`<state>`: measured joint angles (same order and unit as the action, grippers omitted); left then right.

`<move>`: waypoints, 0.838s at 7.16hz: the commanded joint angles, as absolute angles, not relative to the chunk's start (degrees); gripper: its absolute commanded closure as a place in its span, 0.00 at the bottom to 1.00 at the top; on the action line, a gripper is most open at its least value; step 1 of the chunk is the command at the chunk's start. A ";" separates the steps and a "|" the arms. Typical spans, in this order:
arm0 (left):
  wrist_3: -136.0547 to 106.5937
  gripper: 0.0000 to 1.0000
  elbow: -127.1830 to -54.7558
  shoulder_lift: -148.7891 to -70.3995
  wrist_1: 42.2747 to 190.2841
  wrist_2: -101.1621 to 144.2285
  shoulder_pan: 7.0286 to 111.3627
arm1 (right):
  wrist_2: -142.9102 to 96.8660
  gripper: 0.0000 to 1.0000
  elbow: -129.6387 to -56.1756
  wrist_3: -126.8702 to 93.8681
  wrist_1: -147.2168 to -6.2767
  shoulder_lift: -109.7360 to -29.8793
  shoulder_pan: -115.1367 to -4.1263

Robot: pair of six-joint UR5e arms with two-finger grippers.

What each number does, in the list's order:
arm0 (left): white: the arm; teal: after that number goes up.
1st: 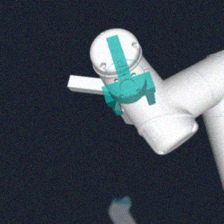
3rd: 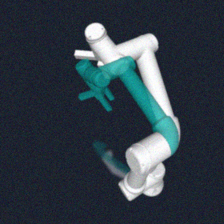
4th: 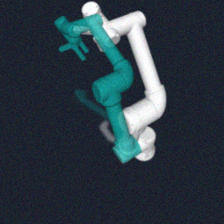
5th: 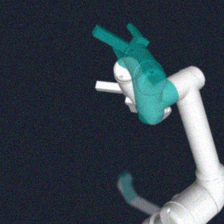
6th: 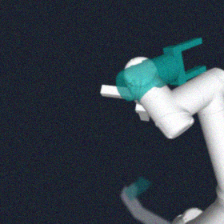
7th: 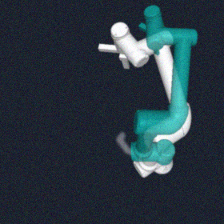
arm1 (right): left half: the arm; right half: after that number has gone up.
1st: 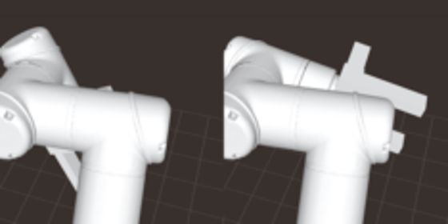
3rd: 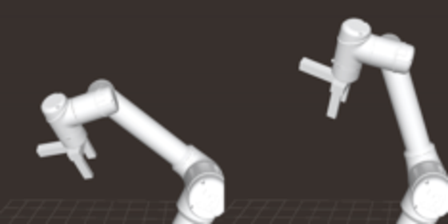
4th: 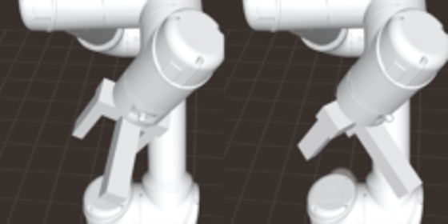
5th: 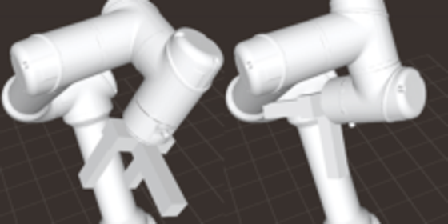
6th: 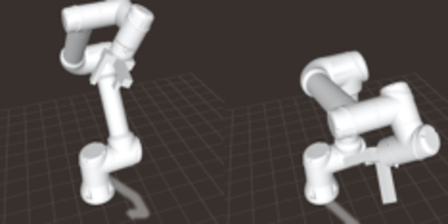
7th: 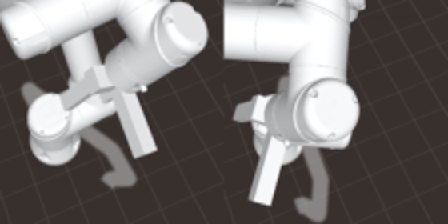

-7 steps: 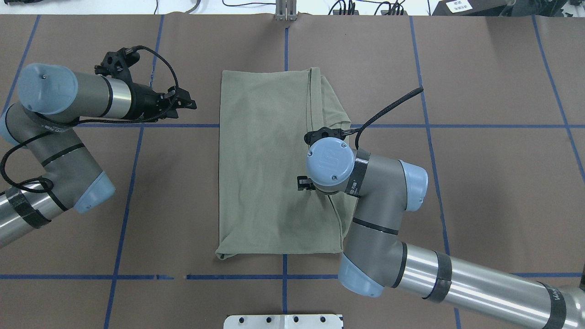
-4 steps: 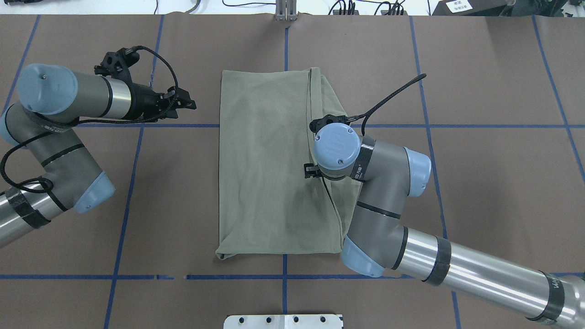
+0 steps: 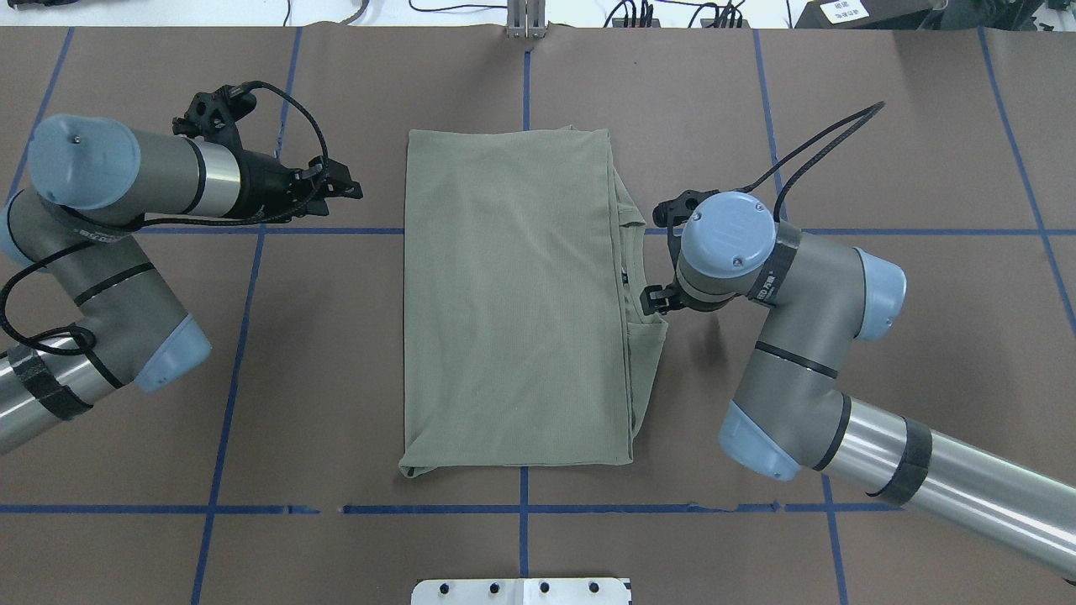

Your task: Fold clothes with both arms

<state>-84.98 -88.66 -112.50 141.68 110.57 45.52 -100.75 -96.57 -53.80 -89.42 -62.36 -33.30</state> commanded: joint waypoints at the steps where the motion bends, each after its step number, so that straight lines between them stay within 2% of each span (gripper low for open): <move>1: -84.99 0.34 -88.94 -112.50 141.68 110.57 45.53 | -102.22 0.00 -95.38 -54.65 -90.71 -58.21 -34.28; 4: -85.08 0.34 -90.34 -112.50 141.68 110.74 45.53 | -101.61 0.00 -98.41 -75.31 -88.87 -57.04 -32.54; 6: -85.08 0.34 -90.70 -112.50 141.59 110.74 45.53 | -92.69 0.00 -102.38 -97.02 -85.87 -59.14 -25.09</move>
